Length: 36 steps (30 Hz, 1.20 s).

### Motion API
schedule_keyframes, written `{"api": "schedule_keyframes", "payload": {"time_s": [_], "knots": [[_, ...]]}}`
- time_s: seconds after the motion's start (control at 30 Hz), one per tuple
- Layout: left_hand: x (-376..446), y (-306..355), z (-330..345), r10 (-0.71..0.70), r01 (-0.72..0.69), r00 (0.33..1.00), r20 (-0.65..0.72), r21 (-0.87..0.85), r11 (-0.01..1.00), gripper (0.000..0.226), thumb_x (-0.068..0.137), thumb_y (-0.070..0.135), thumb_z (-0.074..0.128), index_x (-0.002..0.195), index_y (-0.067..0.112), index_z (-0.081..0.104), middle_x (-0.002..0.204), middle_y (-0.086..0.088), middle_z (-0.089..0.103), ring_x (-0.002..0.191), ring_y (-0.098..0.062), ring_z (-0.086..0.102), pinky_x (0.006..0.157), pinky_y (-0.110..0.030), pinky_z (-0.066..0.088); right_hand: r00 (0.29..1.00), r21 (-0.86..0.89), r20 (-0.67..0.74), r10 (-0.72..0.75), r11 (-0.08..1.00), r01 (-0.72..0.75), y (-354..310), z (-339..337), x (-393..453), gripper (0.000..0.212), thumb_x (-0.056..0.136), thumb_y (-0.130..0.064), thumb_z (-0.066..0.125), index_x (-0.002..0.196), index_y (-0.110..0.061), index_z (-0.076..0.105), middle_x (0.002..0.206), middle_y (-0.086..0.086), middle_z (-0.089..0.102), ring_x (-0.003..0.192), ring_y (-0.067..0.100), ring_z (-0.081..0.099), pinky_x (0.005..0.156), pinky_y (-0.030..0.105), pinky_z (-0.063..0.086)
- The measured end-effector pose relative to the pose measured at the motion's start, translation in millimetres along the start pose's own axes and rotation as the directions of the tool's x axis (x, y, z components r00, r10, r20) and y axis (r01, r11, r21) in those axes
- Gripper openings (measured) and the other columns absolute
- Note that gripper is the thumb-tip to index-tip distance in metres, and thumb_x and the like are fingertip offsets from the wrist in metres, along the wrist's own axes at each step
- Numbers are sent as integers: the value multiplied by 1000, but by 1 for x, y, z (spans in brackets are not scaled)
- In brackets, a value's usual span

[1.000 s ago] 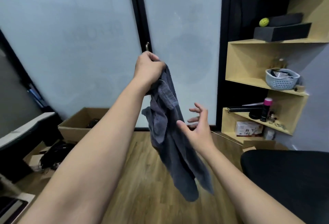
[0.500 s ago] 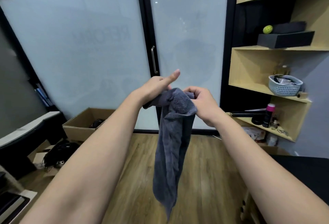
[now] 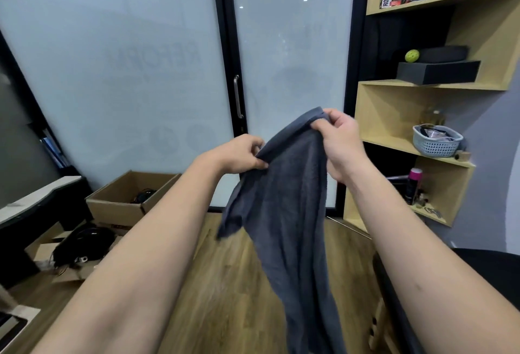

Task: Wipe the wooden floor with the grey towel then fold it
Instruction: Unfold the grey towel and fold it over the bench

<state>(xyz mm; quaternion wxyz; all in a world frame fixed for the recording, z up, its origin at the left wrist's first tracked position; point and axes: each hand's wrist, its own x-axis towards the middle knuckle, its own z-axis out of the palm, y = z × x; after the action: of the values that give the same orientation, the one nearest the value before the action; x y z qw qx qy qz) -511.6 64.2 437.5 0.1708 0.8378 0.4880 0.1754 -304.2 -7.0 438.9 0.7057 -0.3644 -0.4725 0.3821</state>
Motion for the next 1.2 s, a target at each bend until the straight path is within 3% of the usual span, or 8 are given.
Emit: {"api": "schedule_keyframes", "payload": {"time_s": [0.1, 0.23, 0.47, 0.6, 0.73, 1.0, 1.1, 1.2], "knots": [[2, -26, 11, -82, 81, 994, 66, 8, 997, 5, 93, 15, 66, 91, 11, 63, 83, 3, 65, 80, -17, 60, 70, -27, 49, 991, 60, -131, -26, 998, 34, -15, -22, 9, 18, 91, -1, 57, 78, -14, 60, 64, -3, 60, 59, 10, 54, 56, 24, 46], [13, -36, 48, -76, 95, 992, 98, -203, 975, 19, 101, 21, 57, 93, 4, 59, 92, -6, 63, 87, -19, 58, 95, -44, 49, 978, 12, -194, -77, 997, 80, -32, -47, 18, 12, 88, -2, 57, 83, -12, 61, 67, -2, 58, 60, 9, 53, 56, 24, 46], [42, -4, 89, -94, 131, 985, 143, -279, 951, 38, 98, 44, 60, 70, 19, 63, 62, 9, 61, 63, -12, 55, 61, -23, 45, 906, 86, -421, -35, 993, 78, -66, -108, 25, 30, 86, -2, 55, 61, -20, 57, 67, 2, 59, 67, 20, 57, 66, 31, 49], [72, 32, 93, -106, 189, 981, 165, -659, 728, 39, 91, 50, 67, 98, 12, 66, 92, -7, 67, 84, -20, 62, 72, -28, 52, 796, 91, -605, 6, 994, 62, -90, -171, 21, 16, 72, -6, 56, 65, -17, 47, 70, 6, 51, 68, 23, 52, 67, 36, 49], [105, 85, 98, 26, 211, 962, 270, -806, 553, 37, 98, 37, 61, 118, 8, 71, 112, -8, 74, 89, -18, 71, 67, -29, 57, 725, 91, -687, 43, 995, 27, -101, -230, 15, 17, 63, -7, 56, 76, -13, 47, 83, 10, 50, 74, 26, 52, 71, 40, 50], [161, 197, 125, 103, -52, 994, 39, -664, 746, 33, 90, 45, 71, 73, 20, 60, 73, -1, 58, 62, -15, 51, 55, -22, 38, 676, -173, -734, -63, 980, -97, -90, -317, 20, 23, 84, -14, 65, 66, -22, 51, 64, -5, 49, 58, 11, 44, 49, 19, 36], [186, 224, 135, 149, -169, 985, -87, -648, 743, 32, 93, 40, 69, 70, 22, 57, 72, 4, 59, 60, -8, 51, 46, -14, 38, 621, -224, -768, -158, 974, -30, -107, -355, 22, 24, 89, -14, 61, 70, -22, 48, 65, -6, 48, 55, 8, 42, 47, 16, 34], [212, 256, 144, 171, -257, 966, -193, -660, 706, 29, 93, 38, 69, 72, 21, 58, 77, 2, 61, 67, -9, 52, 56, -19, 41, 569, -291, -783, -252, 956, 23, -131, -392, 25, 23, 90, -15, 60, 71, -22, 48, 67, -5, 48, 60, 10, 41, 53, 22, 35]]}}
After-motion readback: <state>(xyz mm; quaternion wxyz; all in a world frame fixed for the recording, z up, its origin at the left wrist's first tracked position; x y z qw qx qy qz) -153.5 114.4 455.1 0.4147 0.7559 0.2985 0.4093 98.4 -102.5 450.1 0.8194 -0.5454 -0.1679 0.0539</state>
